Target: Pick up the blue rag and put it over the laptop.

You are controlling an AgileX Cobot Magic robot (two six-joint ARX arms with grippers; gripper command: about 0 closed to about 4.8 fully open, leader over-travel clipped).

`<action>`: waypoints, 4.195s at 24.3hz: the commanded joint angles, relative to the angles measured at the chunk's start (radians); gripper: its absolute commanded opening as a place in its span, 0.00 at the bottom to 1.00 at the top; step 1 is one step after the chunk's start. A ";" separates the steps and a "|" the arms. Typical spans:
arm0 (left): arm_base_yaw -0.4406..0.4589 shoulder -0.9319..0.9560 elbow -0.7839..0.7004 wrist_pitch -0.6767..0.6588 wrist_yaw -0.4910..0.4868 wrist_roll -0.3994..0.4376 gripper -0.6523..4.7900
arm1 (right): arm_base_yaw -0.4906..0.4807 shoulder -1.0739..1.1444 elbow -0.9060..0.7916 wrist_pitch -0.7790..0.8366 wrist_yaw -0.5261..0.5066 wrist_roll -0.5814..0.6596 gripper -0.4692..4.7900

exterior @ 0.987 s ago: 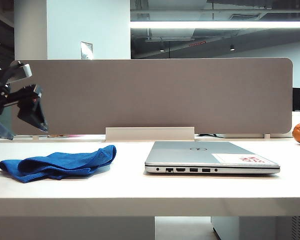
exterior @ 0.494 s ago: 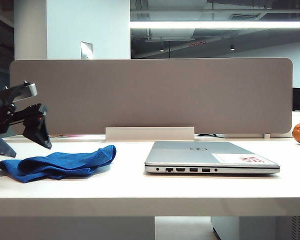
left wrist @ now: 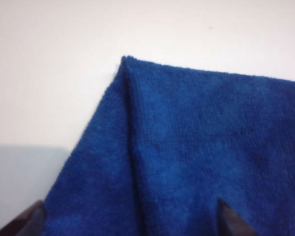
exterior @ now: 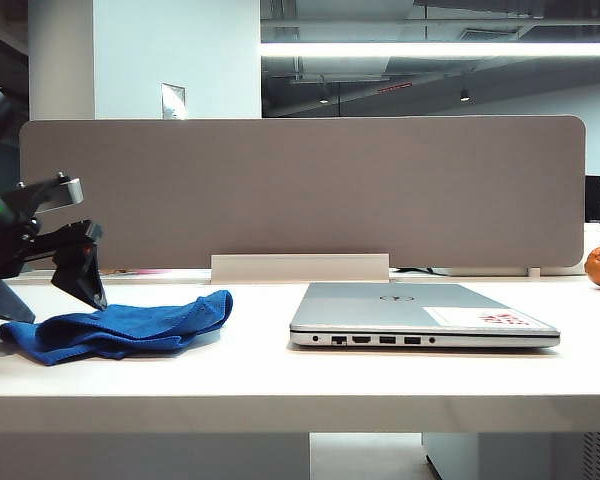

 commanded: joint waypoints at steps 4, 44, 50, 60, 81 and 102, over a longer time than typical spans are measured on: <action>-0.002 0.003 0.005 -0.037 -0.047 0.005 0.90 | -0.001 -0.002 -0.005 0.010 0.001 0.000 0.09; -0.016 -0.072 0.011 0.190 0.238 -0.100 0.11 | -0.001 -0.002 -0.005 0.010 0.002 0.000 0.09; -0.023 -0.111 0.029 0.277 0.339 -0.185 0.11 | -0.001 -0.002 -0.005 0.010 0.002 0.000 0.09; -0.248 -0.117 0.225 0.316 0.364 -0.235 0.11 | -0.001 -0.002 -0.005 0.011 0.002 0.000 0.09; -0.518 0.012 0.481 0.291 0.225 -0.216 0.11 | -0.001 -0.002 -0.005 0.011 0.001 0.000 0.09; -0.523 0.372 0.817 -0.003 0.092 -0.213 0.11 | -0.001 -0.002 -0.005 0.011 0.002 -0.003 0.09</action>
